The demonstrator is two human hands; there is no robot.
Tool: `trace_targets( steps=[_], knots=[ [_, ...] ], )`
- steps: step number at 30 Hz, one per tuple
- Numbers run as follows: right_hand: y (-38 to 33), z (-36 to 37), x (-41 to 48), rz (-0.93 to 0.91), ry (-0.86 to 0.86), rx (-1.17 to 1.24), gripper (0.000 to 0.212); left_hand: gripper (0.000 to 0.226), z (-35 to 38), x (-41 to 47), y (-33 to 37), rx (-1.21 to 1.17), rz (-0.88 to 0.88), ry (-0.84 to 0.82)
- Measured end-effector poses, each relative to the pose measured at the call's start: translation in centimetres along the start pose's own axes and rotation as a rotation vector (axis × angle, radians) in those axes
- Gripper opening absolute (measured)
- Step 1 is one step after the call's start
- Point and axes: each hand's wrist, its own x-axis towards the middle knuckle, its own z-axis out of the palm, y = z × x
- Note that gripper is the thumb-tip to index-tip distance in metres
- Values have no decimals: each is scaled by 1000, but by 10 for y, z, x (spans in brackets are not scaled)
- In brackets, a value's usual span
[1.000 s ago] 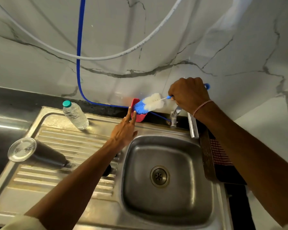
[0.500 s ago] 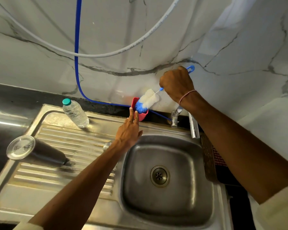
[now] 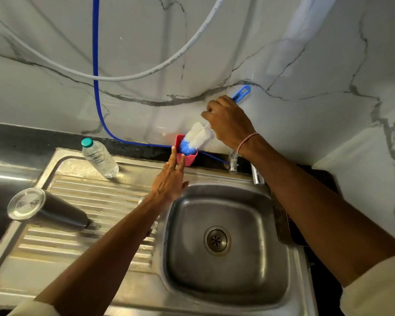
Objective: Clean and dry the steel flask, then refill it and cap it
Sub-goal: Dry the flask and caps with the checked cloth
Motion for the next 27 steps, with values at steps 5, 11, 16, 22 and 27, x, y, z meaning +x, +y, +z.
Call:
trace_targets(
  steps=[5, 11, 16, 22, 27],
  knots=[
    [-14, -13, -27, 16, 113, 278, 41, 99, -11, -11, 5, 3, 1, 78],
    [-29, -33, -118, 305, 342, 548, 31, 91, -15, -47, 26, -105, 43, 236],
    [-31, -9, -230, 660, 377, 687, 22, 85, 16, -76, 69, -173, 137, 171],
    [-5, 48, -347, 1004, 11, 661, 20, 84, 66, -86, 157, -250, 314, 38],
    [35, 84, -372, 896, -277, 583, 32, 120, 96, -77, 228, -186, 491, -64]
  ],
)
